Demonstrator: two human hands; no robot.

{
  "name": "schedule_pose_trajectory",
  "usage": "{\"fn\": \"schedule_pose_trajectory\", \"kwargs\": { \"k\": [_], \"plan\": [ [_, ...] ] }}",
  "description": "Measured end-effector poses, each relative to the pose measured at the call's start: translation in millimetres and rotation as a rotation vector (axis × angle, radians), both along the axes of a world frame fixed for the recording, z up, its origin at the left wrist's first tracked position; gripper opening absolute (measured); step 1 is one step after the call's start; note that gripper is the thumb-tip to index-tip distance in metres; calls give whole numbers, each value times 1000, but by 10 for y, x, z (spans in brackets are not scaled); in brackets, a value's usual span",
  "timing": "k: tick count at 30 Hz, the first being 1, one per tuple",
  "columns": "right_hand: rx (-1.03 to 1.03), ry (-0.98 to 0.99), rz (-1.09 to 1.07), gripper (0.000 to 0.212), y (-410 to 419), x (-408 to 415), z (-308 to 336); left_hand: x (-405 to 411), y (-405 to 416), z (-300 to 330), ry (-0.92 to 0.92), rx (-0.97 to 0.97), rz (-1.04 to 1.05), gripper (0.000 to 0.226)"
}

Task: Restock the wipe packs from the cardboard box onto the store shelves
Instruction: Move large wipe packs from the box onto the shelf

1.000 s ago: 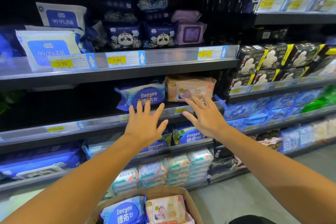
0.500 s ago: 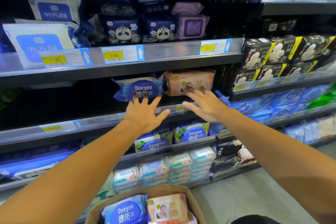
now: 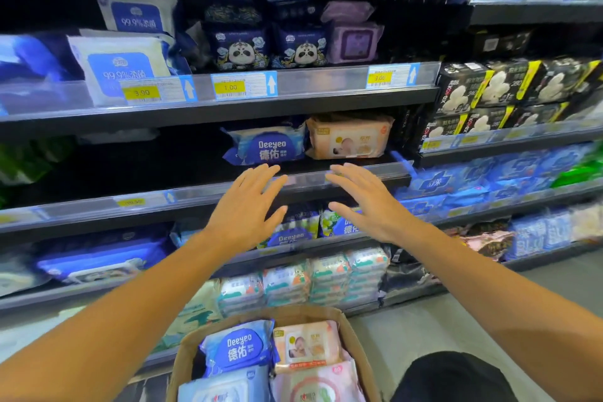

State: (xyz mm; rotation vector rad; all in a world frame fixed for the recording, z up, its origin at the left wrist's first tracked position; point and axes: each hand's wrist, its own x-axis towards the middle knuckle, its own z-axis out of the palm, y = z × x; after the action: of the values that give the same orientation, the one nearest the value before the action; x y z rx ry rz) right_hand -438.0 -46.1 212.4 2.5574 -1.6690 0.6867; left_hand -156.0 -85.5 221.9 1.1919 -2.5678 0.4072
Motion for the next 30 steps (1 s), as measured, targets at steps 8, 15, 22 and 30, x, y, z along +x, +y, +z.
{"fn": "schedule_pose_trajectory", "kwargs": {
  "k": [8,15,22,30],
  "plan": [
    [129,-22,194,55,592,388,-624,473,688,-788,34,154,-137,53],
    [475,-30,125,59,737,630,-1368,1073,974,-1637,-54,513,100,55],
    [757,-52,35,60,668,643,-1984,1356,896,-2109,70,856,283,50],
    [780,-310,-210,70,532,614,-3108,1569,495,-3391,245,1161,596,85]
  ]
}}
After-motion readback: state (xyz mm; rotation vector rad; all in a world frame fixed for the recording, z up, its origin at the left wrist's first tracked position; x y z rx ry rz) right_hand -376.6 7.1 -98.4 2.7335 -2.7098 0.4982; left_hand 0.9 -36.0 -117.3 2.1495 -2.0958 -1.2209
